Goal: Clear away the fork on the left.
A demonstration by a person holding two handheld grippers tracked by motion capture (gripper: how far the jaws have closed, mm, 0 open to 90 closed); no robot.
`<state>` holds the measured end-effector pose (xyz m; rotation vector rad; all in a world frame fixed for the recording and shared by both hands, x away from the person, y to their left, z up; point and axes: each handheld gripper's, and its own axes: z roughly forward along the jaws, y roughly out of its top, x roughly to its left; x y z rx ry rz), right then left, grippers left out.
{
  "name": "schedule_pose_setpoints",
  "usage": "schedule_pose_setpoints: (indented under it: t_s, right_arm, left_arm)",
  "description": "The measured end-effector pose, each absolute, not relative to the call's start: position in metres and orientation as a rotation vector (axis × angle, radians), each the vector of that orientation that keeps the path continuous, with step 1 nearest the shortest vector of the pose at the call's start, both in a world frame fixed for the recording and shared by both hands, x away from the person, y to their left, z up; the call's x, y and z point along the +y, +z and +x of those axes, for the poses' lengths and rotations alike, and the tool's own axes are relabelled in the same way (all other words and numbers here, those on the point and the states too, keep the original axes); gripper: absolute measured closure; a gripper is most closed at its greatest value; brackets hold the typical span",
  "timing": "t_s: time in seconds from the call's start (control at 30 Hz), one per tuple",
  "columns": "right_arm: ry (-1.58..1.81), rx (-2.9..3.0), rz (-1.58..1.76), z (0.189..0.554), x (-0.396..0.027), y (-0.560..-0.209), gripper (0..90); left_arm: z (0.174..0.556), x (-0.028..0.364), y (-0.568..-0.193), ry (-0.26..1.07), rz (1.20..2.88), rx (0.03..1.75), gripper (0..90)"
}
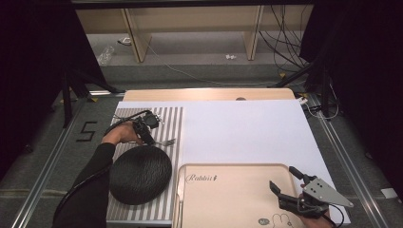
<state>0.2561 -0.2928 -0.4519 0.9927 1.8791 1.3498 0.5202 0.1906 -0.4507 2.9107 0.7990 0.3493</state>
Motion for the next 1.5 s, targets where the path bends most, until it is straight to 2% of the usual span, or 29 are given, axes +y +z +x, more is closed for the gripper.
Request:
schedule_pose_setpoints:
  t_s: [0.43,0.77,1.5]
  right_arm:
    - [1.347,1.883,0.988,0.2557,-0.2924,-0.4517,18.9]
    - [1.347,1.884,0.986,0.2558,-0.2922,-0.4516,18.9]
    - [1.349,1.885,0.984,0.2554,-0.2916,-0.4514,19.1]
  left_arm:
    - [0.5229,0.1874,-0.4583,0.309,2.994,0.782,58.0]
    - [0.5244,0.1911,-0.4580,0.265,2.957,0.801,61.3]
    - [0.5243,0.1879,-0.4582,0.179,2.983,0.745,79.9]
